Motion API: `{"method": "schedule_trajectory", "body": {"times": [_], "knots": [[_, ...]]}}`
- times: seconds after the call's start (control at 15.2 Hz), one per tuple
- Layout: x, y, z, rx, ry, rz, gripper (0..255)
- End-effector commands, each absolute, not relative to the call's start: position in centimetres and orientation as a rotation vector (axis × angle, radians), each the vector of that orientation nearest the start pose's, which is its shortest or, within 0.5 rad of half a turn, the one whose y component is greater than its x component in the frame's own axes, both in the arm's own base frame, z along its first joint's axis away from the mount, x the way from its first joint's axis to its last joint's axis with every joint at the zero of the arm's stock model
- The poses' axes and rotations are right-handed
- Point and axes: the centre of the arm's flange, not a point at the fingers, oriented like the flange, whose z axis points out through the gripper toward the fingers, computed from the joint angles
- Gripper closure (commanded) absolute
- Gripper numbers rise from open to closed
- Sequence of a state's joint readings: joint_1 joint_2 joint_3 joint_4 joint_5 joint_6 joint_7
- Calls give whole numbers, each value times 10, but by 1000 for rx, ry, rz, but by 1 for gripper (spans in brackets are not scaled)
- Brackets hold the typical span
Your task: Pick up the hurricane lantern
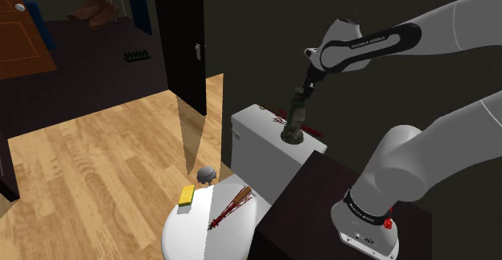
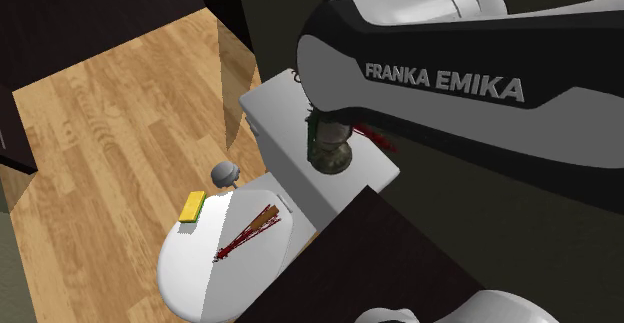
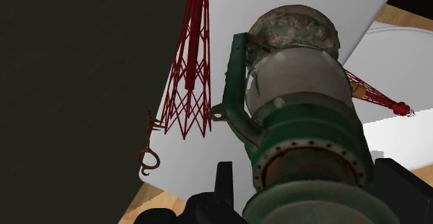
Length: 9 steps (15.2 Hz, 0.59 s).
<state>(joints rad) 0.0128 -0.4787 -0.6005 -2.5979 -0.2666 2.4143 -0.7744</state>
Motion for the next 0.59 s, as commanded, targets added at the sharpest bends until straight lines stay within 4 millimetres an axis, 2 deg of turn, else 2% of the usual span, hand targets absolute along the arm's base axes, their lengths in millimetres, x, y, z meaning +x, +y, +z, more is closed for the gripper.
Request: {"method": "schedule_trajectory", "body": {"times": [0.0, 0.4, 0.53], "knots": [[352, -233, 423, -3156, -623, -373, 255], [352, -233, 455, -3156, -623, -373, 255], [352, -233, 456, -3156, -623, -373, 255]]}}
